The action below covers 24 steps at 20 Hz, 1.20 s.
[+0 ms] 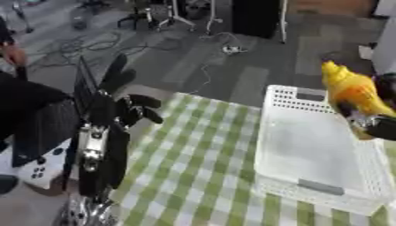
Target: Pick up objects on the table and place them in the box.
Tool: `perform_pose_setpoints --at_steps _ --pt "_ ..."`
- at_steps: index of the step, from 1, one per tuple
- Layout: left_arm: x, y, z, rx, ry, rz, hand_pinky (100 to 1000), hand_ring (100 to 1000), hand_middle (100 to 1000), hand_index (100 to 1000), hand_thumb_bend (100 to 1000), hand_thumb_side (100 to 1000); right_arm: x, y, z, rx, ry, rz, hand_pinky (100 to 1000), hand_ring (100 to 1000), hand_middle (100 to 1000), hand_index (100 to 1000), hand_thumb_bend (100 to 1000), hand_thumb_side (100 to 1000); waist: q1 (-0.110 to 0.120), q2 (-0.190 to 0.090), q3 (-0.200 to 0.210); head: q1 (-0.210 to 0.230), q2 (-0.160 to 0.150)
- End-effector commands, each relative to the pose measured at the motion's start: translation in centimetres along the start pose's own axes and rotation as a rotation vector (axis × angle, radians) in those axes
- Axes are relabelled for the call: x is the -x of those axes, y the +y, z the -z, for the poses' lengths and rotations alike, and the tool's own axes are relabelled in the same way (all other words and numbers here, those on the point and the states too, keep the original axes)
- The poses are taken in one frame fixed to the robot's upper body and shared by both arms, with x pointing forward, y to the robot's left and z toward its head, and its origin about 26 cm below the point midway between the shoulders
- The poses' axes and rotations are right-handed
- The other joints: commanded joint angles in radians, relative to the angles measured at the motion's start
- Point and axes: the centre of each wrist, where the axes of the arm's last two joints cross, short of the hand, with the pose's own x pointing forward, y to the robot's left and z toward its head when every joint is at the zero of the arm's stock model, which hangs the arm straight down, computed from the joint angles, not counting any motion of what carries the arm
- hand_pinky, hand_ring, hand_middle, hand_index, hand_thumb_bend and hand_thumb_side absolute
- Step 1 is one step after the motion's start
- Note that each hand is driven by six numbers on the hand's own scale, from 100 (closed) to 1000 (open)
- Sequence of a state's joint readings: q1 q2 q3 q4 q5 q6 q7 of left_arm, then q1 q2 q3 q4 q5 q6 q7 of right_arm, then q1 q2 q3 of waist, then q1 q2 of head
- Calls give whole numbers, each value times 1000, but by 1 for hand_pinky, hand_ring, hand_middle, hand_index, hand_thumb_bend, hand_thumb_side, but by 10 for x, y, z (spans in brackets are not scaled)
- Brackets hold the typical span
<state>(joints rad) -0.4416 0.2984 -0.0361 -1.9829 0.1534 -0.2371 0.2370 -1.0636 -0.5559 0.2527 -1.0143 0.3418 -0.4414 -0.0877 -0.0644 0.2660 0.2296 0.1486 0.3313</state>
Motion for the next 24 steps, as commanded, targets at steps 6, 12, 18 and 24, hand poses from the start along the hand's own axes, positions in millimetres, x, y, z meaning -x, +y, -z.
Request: perform_pose_setpoints --at_steps 6,12,18,24 --pt "-7 -2 6 18 -35 0 450 595 1000 825 271 778 5 -17 -1 -35 -73 -91 798 972 996 1000 869 1000 4 -15 -5 0 -11" --pt "-7 -1 7 19 -38 0 452 595 1000 825 271 777 7 -18 -3 4 -105 -76 853 996 1000 1000 898 1000 5 -15 -9 6 -8" --pt "-7 0 8 17 -42 4 456 597 1000 824 271 775 5 -21 -2 27 -118 -67 851 990 1000 1000 909 1000 9 -22 -26 10 -12" --pt "-7 5 6 11 -37 19 466 600 1000 821 274 770 -7 -24 3 67 -154 -11 822 968 992 1000 908 1000 16 -49 -62 20 -15"
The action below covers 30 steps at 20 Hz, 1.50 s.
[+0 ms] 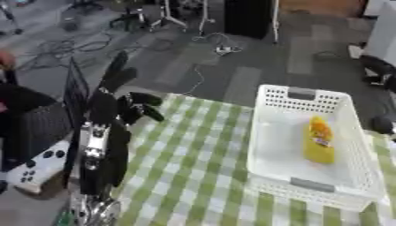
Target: Pick up objects on the table and place them in the box.
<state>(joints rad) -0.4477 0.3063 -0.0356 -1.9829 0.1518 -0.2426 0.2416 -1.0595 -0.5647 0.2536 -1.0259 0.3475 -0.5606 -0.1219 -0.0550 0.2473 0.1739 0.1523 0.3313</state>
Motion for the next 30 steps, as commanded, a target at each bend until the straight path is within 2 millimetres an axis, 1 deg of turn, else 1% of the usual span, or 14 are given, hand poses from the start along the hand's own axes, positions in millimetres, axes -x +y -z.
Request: perform_pose_setpoints --at_steps 1,4,7,8,9,13,17,19,21,23,26,27,29,30 --pt "-6 5 3 9 -22 18 467 600 1000 820 274 770 -9 -22 6 40 -40 0 805 959 990 1000 906 1000 7 -37 -15 20 -15" --pt "-5 9 0 6 -11 32 469 601 1000 819 272 769 -20 -25 9 36 -58 30 795 952 989 1000 906 1000 10 -59 -41 31 -15" --pt "-5 13 -3 1 0 46 477 604 1000 817 278 765 -31 -27 10 40 -72 75 754 924 981 1000 908 1000 11 -85 -64 41 -18" --pt "-5 14 -4 0 4 53 478 605 1000 816 278 764 -36 -27 9 49 -72 107 731 889 965 1000 907 1000 11 -94 -71 43 -20" --pt "-5 15 -5 -1 7 57 479 605 1000 816 278 764 -41 -29 8 54 -72 136 712 856 945 1000 899 1000 11 -100 -76 44 -21" --pt "-4 19 -9 5 22 73 481 607 1000 814 278 762 -69 -36 2 68 -77 269 687 840 936 1000 889 1000 8 -126 -102 52 -31" --pt "-3 20 -13 17 37 82 478 606 1000 813 275 762 -107 -43 -16 114 -98 439 678 841 936 1000 873 1000 12 -141 -118 46 -32" --pt "-2 21 -16 22 46 86 477 606 1000 814 273 762 -127 -45 -29 157 -109 527 668 834 930 1000 863 1000 15 -146 -124 39 -28" --pt "-2 22 -18 26 52 89 477 606 1000 813 273 762 -141 -43 -44 214 -91 623 657 831 925 1000 856 1000 18 -150 -130 34 -27" --pt "-1 22 -19 28 57 91 476 606 1000 812 271 762 -148 -38 -58 291 -49 727 636 823 911 1000 835 1000 23 -154 -135 30 -26" --pt "-1 24 -22 32 67 96 475 605 1000 812 270 763 -145 -25 -79 430 2 860 602 804 879 984 792 1000 27 -163 -149 13 -24" --pt "-1 24 -23 34 70 98 475 605 1000 812 270 763 -144 -21 -85 470 6 887 602 804 879 984 792 1000 27 -166 -153 8 -21" --pt "0 25 -26 40 85 98 461 597 1000 813 267 765 -141 -12 -97 538 15 940 587 799 862 964 772 1000 27 -174 -166 -17 3" --pt "0 25 -27 44 93 99 459 595 1000 813 266 765 -140 -9 -101 568 11 959 584 796 857 957 765 1000 27 -178 -172 -40 28"
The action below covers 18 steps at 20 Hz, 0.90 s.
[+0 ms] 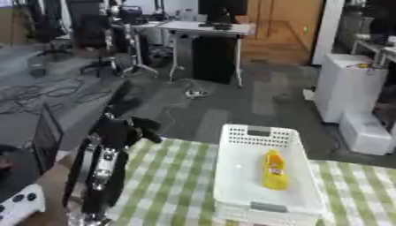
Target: Pick up objects on the table and place them in the box.
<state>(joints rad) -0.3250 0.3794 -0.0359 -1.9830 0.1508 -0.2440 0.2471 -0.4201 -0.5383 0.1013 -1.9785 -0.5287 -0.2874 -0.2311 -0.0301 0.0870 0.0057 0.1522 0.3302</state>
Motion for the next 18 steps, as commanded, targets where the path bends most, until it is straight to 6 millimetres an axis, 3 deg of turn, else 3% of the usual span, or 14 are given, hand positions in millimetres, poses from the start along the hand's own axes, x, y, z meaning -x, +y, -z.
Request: perform_pose_setpoints --at_steps 1,2,5,10,14,18 --pt "-5 3 2 28 -11 12 456 593 1000 813 264 766 -4 -2 -4 64 -75 68 581 789 849 945 748 1000 3 -20 -8 -58 47" --pt "-5 4 1 31 -5 14 450 590 1000 813 262 766 -3 -2 -6 82 -92 83 580 787 845 942 744 1000 5 -24 -14 -79 69" --pt "-4 5 -3 41 10 17 415 580 1000 817 257 769 1 -2 -12 109 -114 108 572 781 837 935 737 1000 11 -27 -27 -103 98" --pt "-2 7 -9 70 37 22 371 569 1000 824 246 775 1 0 -11 139 -133 141 544 763 819 921 702 1000 18 -26 -44 -110 130" --pt "-2 7 -9 80 39 19 369 567 1000 824 246 777 2 1 -13 138 -125 168 528 756 810 913 684 1000 19 -22 -51 -115 172" --pt "-2 7 -8 78 34 17 372 568 1000 823 253 776 3 2 -13 120 -117 185 520 749 804 909 677 1000 19 -23 -52 -97 233"
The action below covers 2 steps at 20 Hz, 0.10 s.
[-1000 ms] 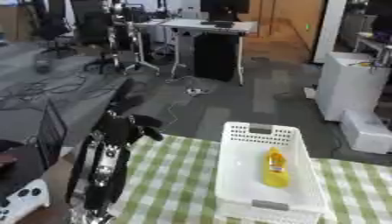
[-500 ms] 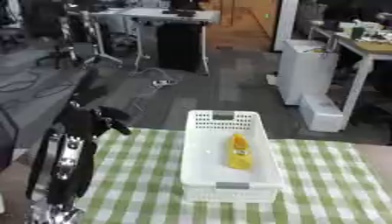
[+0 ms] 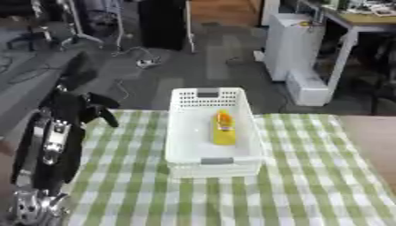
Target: Pick up objects on the table and place them in the box.
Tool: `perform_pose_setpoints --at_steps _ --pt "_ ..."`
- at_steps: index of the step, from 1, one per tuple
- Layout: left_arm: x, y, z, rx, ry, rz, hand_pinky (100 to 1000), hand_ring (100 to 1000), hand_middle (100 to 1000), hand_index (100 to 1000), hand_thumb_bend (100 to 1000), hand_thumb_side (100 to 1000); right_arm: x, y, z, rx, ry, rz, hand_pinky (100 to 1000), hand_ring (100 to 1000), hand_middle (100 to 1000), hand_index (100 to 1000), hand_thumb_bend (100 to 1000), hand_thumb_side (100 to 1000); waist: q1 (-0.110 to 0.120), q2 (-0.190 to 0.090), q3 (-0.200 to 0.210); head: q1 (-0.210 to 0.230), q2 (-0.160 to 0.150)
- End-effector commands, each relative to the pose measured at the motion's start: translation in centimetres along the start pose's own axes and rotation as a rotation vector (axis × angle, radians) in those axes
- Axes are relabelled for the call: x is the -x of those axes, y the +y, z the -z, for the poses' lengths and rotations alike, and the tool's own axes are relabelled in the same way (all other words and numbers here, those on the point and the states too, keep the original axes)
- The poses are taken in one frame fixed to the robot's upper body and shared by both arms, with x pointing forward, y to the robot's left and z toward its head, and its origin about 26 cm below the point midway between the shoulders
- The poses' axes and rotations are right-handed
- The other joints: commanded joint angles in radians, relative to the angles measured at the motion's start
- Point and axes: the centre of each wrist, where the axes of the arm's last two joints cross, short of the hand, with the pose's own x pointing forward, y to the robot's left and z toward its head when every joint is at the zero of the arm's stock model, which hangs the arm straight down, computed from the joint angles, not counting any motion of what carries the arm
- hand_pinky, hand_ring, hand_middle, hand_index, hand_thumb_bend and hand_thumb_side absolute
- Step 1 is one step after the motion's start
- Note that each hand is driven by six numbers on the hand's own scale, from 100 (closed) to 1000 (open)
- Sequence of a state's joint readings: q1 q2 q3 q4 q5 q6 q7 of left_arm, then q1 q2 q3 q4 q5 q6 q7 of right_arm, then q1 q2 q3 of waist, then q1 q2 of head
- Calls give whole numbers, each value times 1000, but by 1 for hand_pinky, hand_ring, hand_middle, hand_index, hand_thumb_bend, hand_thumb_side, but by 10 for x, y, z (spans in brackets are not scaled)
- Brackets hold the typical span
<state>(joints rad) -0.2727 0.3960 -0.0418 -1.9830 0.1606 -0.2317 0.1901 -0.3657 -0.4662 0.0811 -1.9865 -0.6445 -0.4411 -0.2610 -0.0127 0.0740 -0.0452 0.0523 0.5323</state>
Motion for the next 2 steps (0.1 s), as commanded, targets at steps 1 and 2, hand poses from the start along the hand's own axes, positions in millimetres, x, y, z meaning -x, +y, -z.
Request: perform_pose_setpoints --at_steps 1,2 --pt "-7 2 7 15 -35 4 373 568 1000 823 257 778 -4 2 4 -35 -9 11 517 747 801 908 676 1000 3 -9 -1 12 56" --pt "-7 3 7 15 -37 4 374 568 1000 823 259 778 -4 2 4 -41 -7 14 515 746 799 904 674 1000 3 -9 -1 16 69"
